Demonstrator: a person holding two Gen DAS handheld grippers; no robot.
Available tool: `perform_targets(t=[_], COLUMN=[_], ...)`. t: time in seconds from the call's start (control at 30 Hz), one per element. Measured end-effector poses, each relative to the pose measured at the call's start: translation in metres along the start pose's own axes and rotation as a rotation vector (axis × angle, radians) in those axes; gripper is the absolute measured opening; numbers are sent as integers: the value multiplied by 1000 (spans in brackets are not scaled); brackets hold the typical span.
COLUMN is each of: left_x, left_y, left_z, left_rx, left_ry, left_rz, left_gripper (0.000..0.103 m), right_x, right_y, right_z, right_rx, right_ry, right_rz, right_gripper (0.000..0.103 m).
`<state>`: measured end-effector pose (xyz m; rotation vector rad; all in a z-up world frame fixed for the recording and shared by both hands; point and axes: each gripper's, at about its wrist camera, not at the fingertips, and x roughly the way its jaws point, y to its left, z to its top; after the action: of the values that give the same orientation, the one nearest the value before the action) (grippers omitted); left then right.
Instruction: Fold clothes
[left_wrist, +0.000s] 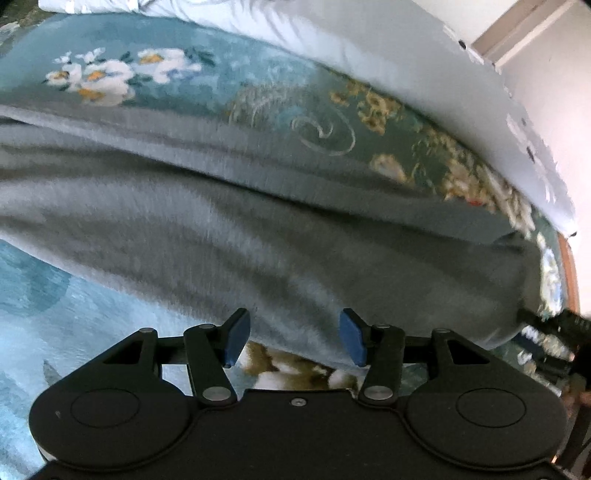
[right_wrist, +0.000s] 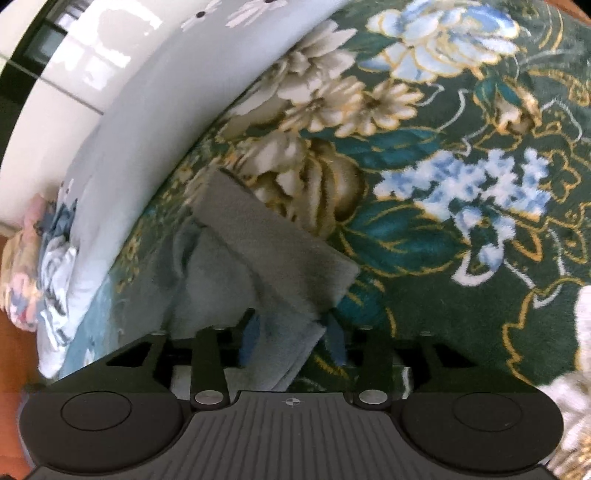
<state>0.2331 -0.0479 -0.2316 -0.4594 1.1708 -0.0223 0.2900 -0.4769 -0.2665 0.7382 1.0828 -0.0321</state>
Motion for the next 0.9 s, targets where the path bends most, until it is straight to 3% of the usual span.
perform_targets(t=[0.13, 0.33, 0.47, 0.6, 0.73, 0.8, 0.9], left_x=[-29, -82, -125, -168, -207, -225, -248], left_y=[-3, -13, -13, -7, 0, 4, 10], left_z=[10, 25, 29, 29, 27, 27, 25], left_rx=[-61, -82, -88, -94, -105, -102, -81], left_ry=[-41, -110, -173, -239, -308, -347, -407], left_rz=[-13, -37, -45, -46, -44, -37, -20], left_gripper=[60, 75, 82, 91, 97, 101, 101], right_x=[-28, -58, -73, -91, -108, -115, -120], right_y=[10, 44, 73, 107, 139, 152, 170], right_z=[-11, -24, -20, -10, -3, -1, -3], right_rx=[16, -109, -164, -234, -318, -355, -412], right_ry=[-6, 46, 54, 40, 29, 27, 33], right_rz=[26, 71, 121, 186, 230, 248, 284], right_gripper=[50, 64, 69, 85, 88, 103, 103])
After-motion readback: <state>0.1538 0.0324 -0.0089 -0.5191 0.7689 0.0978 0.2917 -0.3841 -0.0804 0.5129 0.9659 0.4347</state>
